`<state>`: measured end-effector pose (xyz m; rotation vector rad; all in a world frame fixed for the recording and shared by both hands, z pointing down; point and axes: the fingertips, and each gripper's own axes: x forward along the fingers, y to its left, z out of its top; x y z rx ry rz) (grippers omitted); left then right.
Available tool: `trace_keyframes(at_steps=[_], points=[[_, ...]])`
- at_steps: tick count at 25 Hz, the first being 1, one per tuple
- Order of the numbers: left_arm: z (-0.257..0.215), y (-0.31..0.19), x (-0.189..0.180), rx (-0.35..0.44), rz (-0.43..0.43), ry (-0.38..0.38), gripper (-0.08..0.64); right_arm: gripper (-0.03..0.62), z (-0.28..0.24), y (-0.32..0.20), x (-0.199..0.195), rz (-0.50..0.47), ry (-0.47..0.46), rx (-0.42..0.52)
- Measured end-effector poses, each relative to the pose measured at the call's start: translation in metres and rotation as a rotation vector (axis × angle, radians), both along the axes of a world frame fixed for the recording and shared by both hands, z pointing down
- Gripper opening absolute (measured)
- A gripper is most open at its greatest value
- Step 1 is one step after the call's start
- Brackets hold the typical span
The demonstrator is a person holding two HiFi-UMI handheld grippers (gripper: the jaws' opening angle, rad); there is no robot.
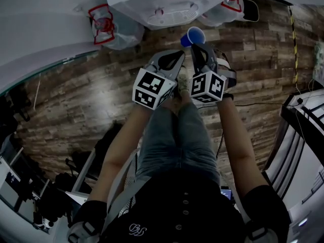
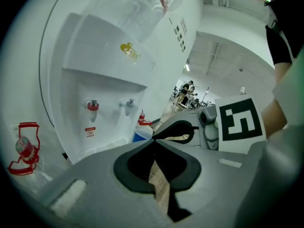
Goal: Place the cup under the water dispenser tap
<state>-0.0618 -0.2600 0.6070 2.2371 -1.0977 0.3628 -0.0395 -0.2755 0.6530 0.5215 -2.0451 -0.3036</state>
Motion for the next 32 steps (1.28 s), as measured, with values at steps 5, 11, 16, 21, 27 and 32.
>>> trace_keyframes(at_steps=[5, 11, 16, 21, 27, 32], points=[[0.020, -0.005, 0.000, -0.026, -0.015, -0.004, 0.003, 0.018, 0.030, -0.012, -0.002, 0.011, -0.008, -0.013], [0.043, -0.012, -0.007, -0.058, -0.064, -0.008, 0.003, 0.014, 0.057, -0.033, -0.010, 0.036, -0.034, -0.025], [0.053, -0.024, -0.007, -0.064, -0.075, -0.015, 0.004, 0.011, 0.071, -0.064, -0.009, 0.074, -0.037, -0.006], [0.057, -0.027, -0.014, -0.075, -0.096, -0.032, 0.003, 0.009, 0.079, -0.086, -0.008, 0.102, -0.043, 0.006], [0.059, -0.024, -0.021, -0.090, -0.110, -0.035, 0.005, 0.009, 0.089, -0.103, -0.011, 0.093, -0.009, 0.040], [0.065, -0.017, -0.024, -0.116, -0.117, -0.036, 0.004, 0.009, 0.100, -0.110, -0.013, 0.088, 0.011, 0.044]])
